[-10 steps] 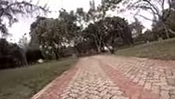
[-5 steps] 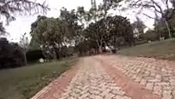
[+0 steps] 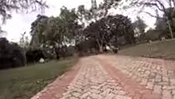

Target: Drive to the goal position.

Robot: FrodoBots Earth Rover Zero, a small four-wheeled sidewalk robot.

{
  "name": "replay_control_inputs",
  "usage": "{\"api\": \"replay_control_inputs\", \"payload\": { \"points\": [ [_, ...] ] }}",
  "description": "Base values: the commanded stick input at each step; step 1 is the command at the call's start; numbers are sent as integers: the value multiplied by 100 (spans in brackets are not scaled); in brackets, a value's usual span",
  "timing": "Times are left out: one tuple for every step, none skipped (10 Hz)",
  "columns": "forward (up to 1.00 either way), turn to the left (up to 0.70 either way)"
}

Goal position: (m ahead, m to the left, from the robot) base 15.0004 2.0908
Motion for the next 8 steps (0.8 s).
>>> {"api": "replay_control_inputs", "payload": {
  "points": [
    [70,-34],
    [70,-35],
    [70,-29],
    [70,-18],
    [70,0],
    [70,0],
    [70,0],
    [70,0]
  ]
}}
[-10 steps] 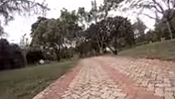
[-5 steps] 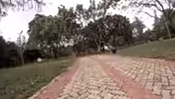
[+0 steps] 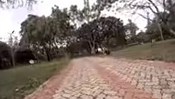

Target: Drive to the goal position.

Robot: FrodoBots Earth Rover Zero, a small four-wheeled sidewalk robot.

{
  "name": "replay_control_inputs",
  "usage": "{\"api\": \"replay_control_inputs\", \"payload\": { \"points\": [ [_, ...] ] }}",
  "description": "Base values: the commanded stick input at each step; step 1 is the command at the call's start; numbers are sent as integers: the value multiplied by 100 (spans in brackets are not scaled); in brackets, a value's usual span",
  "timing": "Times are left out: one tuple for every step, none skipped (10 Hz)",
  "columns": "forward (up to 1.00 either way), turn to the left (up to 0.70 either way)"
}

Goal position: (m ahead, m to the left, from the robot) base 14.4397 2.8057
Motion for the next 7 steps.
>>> {"api": "replay_control_inputs", "payload": {
  "points": [
    [70,0],
    [70,0],
    [70,0],
    [70,0],
    [70,0],
    [70,0],
    [70,0]
  ]
}}
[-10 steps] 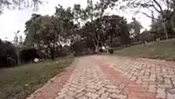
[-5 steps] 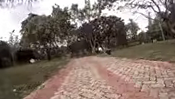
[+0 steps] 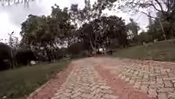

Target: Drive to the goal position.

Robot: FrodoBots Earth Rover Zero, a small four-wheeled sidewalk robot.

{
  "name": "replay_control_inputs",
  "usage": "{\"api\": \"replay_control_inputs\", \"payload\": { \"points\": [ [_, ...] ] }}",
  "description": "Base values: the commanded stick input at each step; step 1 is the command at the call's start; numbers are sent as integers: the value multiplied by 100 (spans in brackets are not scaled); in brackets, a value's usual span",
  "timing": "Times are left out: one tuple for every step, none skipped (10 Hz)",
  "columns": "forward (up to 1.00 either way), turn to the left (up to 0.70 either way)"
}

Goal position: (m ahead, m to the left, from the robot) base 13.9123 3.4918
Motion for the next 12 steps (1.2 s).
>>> {"api": "replay_control_inputs", "payload": {
  "points": [
    [70,0],
    [70,0],
    [70,0],
    [70,0],
    [70,0],
    [70,0],
    [70,0],
    [70,0],
    [70,0],
    [70,0],
    [70,0],
    [70,0]
  ]
}}
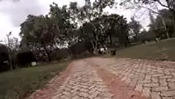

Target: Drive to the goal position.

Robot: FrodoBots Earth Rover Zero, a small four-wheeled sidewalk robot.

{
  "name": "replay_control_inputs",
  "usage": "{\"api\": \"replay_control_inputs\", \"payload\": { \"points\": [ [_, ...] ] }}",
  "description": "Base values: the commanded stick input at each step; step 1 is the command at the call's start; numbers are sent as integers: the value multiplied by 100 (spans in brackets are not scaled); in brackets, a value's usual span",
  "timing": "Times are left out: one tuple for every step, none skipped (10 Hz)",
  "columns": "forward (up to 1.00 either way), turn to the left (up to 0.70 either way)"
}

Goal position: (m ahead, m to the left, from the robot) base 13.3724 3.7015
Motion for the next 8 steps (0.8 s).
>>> {"api": "replay_control_inputs", "payload": {
  "points": [
    [70,0],
    [70,0],
    [70,0],
    [70,0],
    [70,0],
    [70,0],
    [70,0],
    [70,0]
  ]
}}
